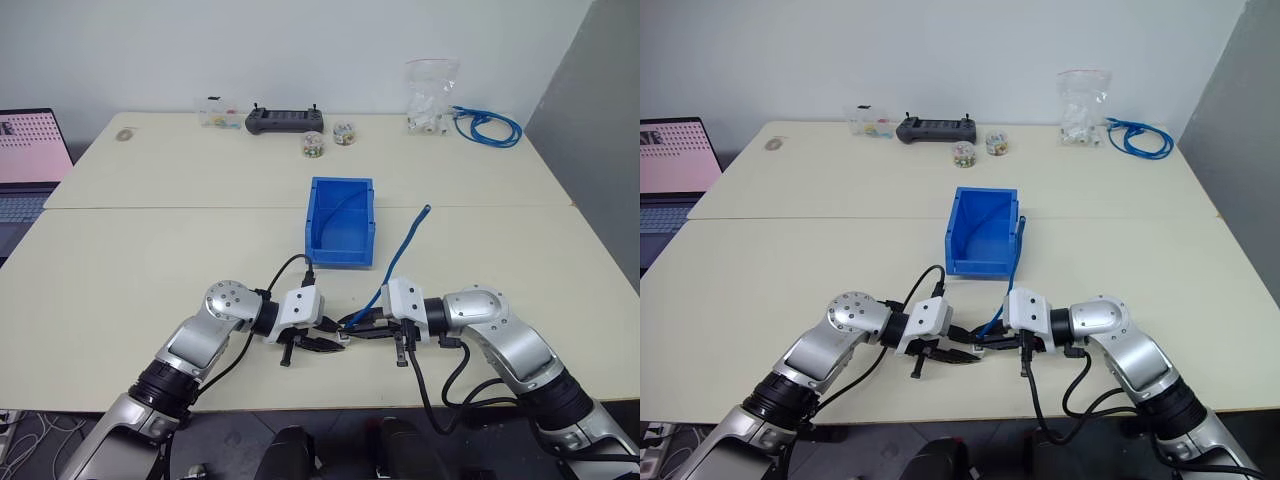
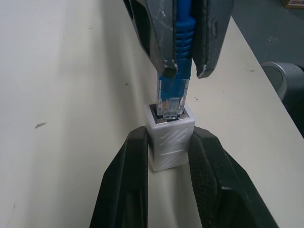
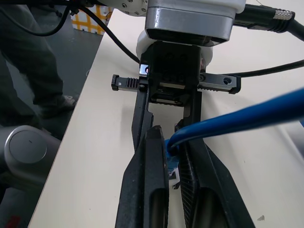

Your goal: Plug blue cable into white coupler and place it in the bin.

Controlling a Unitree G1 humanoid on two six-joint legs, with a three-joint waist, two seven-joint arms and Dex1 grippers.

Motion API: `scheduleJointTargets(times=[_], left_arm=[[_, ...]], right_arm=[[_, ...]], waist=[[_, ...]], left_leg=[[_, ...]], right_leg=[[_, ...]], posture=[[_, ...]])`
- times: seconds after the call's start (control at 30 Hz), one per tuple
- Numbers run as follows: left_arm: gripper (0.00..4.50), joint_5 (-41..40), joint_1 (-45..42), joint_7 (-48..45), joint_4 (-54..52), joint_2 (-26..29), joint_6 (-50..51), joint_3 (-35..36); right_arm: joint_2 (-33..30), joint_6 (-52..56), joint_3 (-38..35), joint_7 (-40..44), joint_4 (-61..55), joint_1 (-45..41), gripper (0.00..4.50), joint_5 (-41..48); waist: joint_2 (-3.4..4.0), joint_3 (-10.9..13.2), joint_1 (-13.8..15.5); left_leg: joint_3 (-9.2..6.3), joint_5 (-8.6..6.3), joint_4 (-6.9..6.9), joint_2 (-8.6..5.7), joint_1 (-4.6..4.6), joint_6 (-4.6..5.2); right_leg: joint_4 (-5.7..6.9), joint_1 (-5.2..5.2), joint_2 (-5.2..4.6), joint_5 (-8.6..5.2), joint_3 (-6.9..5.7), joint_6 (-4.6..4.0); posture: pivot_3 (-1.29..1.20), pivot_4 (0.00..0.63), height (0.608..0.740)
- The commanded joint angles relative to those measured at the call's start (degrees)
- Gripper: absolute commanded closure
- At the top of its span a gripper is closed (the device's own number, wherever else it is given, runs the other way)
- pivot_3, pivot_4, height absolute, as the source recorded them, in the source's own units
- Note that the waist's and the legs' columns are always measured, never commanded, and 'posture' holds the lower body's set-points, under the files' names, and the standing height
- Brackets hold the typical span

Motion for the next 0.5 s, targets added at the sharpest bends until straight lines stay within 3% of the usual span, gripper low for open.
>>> scheduleJointTargets(times=[0.03,0.5], left_arm=[[3.63,1.1,0.4,-0.2,0.6,-0.3,0.3,-0.9],[3.64,1.1,0.7,0.4,0.2,-0.9,0.4,-0.6]], right_arm=[[0.1,1.0,2.0,2.9,2.5,-1.0,4.46,-0.8],[1.9,3.7,7.0,9.8,8.9,-4.5,4.46,-3.0]], waist=[[0.0,0.0,0.0],[0.02,-0.1,0.0]], left_leg=[[-0.01,0.0,0.0,0.0,0.0,0.0],[-0.02,0.0,0.01,-0.01,0.03,0.0]], right_leg=[[0.0,0.01,0.0,0.0,0.0,0.0],[0.02,0.04,-0.01,0.0,0.0,-0.01]], posture=[[0.0,0.15,0.74],[0.0,0.15,0.74]])
